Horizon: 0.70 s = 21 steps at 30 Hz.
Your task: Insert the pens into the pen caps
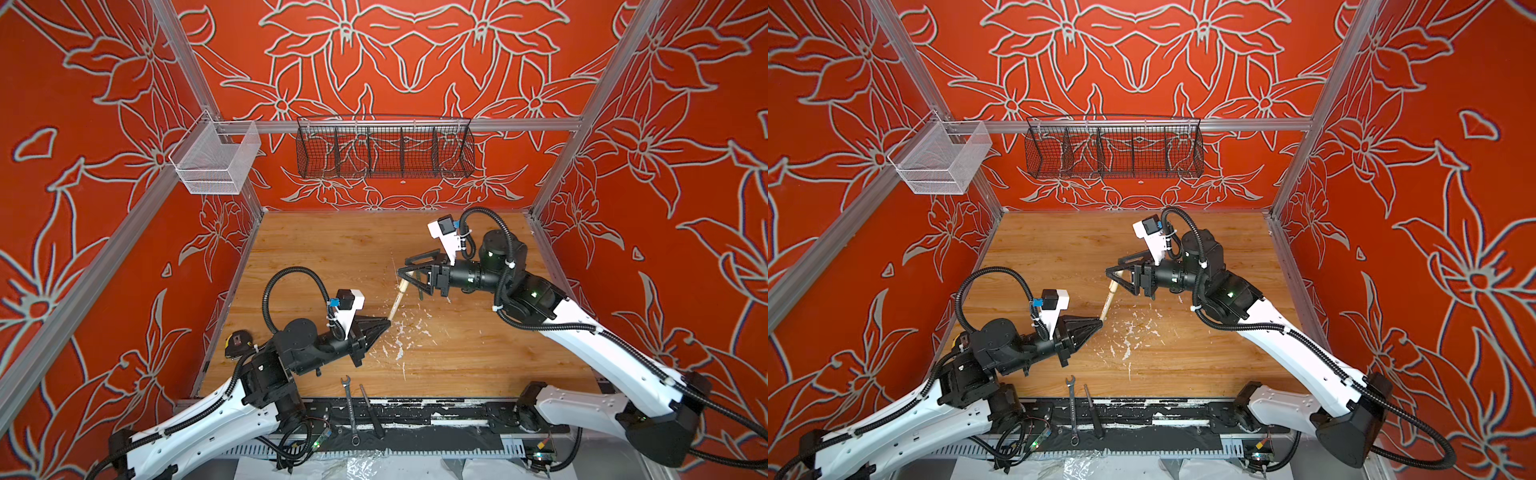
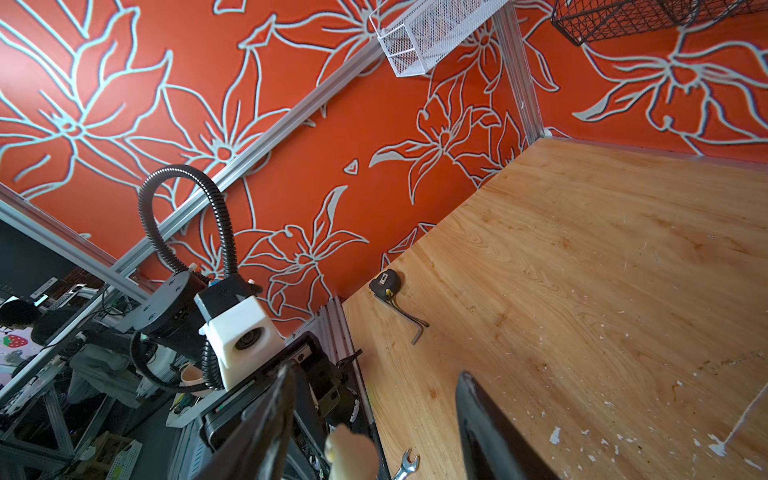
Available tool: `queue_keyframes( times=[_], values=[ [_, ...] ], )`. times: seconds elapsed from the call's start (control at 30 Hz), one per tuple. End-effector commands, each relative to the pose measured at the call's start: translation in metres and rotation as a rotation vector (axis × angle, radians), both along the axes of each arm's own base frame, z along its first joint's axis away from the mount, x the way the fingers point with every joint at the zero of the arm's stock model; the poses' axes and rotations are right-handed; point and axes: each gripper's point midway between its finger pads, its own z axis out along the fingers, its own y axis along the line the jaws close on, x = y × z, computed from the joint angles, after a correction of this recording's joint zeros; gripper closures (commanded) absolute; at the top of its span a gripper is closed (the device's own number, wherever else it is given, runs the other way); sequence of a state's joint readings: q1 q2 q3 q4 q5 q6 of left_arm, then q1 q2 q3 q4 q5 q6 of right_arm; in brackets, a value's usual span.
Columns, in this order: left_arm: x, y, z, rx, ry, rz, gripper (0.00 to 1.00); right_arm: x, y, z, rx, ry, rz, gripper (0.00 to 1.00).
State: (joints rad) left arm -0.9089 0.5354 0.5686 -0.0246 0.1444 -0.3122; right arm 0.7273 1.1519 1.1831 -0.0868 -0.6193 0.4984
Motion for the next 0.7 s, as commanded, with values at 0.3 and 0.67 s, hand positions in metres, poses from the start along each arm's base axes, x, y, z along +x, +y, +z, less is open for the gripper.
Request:
queue_keyframes(
  times=[0.3, 0.67],
  values=[
    [0.001, -0.002, 0.001, -0.007, -0.007, -0.005, 1.00, -0.001, 0.000, 0.019, 0.046, -0.028, 0.020, 0.52],
    [0.001, -0.005, 0.013, -0.023, -0.026, -0.018, 1.00, 0.001, 0.001, 0.013, 0.042, -0.017, 0.015, 0.80]
  ],
)
